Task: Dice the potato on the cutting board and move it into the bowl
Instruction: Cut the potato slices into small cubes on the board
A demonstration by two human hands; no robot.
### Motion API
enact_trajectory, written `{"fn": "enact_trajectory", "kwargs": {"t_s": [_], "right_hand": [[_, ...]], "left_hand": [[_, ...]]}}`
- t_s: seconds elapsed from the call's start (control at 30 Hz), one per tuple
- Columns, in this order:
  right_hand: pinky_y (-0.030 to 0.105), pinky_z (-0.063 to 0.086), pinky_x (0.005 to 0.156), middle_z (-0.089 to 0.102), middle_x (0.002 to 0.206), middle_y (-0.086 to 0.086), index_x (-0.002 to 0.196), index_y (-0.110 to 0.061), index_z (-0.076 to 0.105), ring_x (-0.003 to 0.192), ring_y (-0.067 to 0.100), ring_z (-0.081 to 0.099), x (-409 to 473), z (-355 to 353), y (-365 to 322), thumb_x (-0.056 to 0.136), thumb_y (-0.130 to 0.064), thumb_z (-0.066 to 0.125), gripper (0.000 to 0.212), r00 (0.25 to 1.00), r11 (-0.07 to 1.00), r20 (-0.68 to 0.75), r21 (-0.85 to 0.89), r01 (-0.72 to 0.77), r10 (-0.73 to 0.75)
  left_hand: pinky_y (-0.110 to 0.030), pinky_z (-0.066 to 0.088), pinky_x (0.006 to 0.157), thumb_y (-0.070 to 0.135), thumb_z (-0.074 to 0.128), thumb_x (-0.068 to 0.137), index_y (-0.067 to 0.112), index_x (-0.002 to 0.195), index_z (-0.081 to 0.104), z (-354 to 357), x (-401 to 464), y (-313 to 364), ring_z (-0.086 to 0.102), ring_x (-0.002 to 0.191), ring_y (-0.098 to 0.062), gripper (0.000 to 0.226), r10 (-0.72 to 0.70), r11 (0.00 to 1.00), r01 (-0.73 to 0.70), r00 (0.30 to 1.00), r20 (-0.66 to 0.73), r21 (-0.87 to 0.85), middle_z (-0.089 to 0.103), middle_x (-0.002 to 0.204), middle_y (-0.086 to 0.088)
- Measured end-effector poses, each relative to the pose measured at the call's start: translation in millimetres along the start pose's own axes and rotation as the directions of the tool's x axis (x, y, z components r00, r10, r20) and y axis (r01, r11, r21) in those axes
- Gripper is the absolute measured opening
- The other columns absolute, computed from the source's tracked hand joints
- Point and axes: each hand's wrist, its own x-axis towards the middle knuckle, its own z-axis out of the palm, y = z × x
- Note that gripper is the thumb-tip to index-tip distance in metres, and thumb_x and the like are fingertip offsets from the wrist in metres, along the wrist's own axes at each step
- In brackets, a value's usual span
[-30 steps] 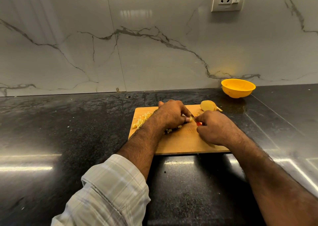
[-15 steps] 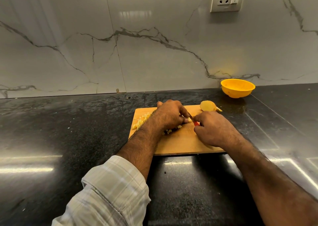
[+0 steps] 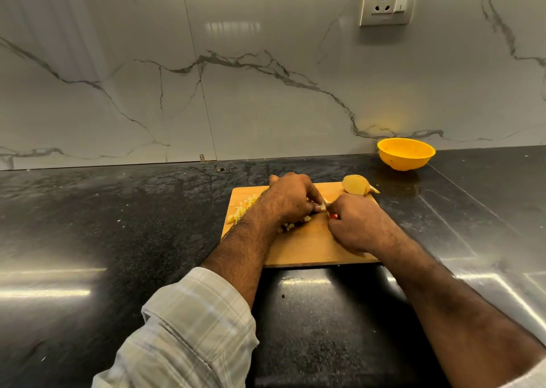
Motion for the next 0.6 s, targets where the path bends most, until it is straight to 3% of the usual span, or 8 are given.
{"fn": "enact_trajectory", "kwargs": {"t_s": [0.17,0.47,0.6], "right_hand": [[0.037,0.058,0.093,0.069,0.128,0.0,0.143,-0.023,0.063,0.109,0.018,0.062,-5.1,-2.2,3.0,0.097,-0.029,0.057,0.046,0.998,0.998,-0.063,0.053,0.028,-0.024],[0.037,0.058,0.094,0.069,0.13,0.0,0.141,-0.021,0.064,0.111,0.019,0.063,1.6,-4.2,-1.1,0.096,-0.024,0.06,0.045,0.999,0.998,0.041,0.055,0.006,-0.008],[0.036,0.058,0.091,0.069,0.125,0.002,0.137,-0.02,0.065,0.106,0.02,0.063,4.7,-0.8,-4.1,0.097,-0.024,0.059,0.04,0.999,0.999,0.032,0.05,-0.003,0.001]], "left_hand": [[-0.062,0.027,0.115,0.043,0.078,0.092,0.039,0.105,0.08,0.8,2.3,-4.8,0.052,0.128,-0.015,0.014,-0.006,0.999,0.005,1.0,-0.013,-0.035,0.066,0.124,0.018],[-0.059,0.027,0.12,0.036,0.082,0.09,0.034,0.101,0.083,1.9,3.9,-7.2,0.058,0.12,-0.012,0.011,-0.015,0.989,0.009,0.999,-0.038,-0.149,0.075,0.111,0.016],[-0.06,0.034,0.118,0.035,0.082,0.09,0.033,0.098,0.083,2.6,2.2,-5.4,0.061,0.114,-0.01,0.009,-0.006,0.989,0.001,0.999,-0.037,-0.145,0.077,0.103,0.016]]}}
